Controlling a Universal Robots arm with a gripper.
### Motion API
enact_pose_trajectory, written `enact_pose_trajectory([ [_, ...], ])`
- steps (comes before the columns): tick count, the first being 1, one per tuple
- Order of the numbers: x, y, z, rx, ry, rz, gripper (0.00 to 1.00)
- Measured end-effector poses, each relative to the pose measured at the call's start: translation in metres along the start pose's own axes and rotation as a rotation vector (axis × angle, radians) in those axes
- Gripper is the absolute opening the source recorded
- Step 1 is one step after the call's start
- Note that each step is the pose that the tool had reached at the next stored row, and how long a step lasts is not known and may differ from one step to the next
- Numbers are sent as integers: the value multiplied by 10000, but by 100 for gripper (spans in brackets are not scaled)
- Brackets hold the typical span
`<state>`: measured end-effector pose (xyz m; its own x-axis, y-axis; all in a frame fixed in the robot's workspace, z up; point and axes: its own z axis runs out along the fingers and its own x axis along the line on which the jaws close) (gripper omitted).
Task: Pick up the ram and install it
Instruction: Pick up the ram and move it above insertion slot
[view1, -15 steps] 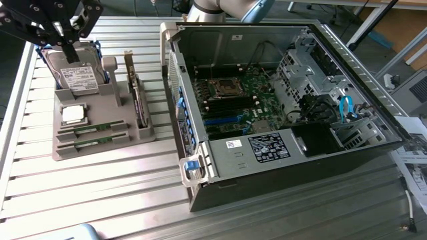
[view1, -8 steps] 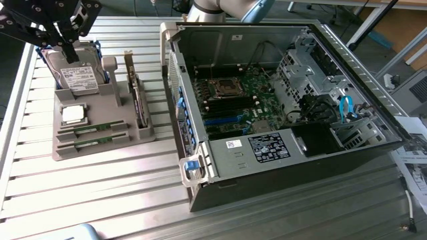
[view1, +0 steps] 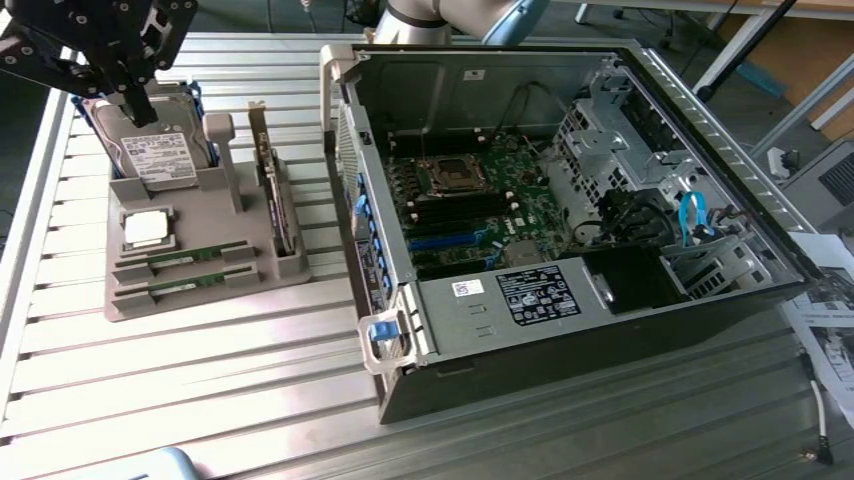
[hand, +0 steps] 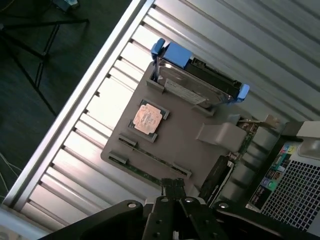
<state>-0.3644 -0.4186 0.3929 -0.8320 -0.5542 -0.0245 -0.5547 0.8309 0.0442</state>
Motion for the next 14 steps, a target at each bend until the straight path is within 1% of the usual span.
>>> enact_pose_trajectory([
  [1,0,0,0,-8,16,-343,10],
  [6,0,0,0,-33,60,-1343,10],
  [11,0,0,-1,-52,96,-2141,10],
  [14,0,0,0,-62,112,-2511,10],
])
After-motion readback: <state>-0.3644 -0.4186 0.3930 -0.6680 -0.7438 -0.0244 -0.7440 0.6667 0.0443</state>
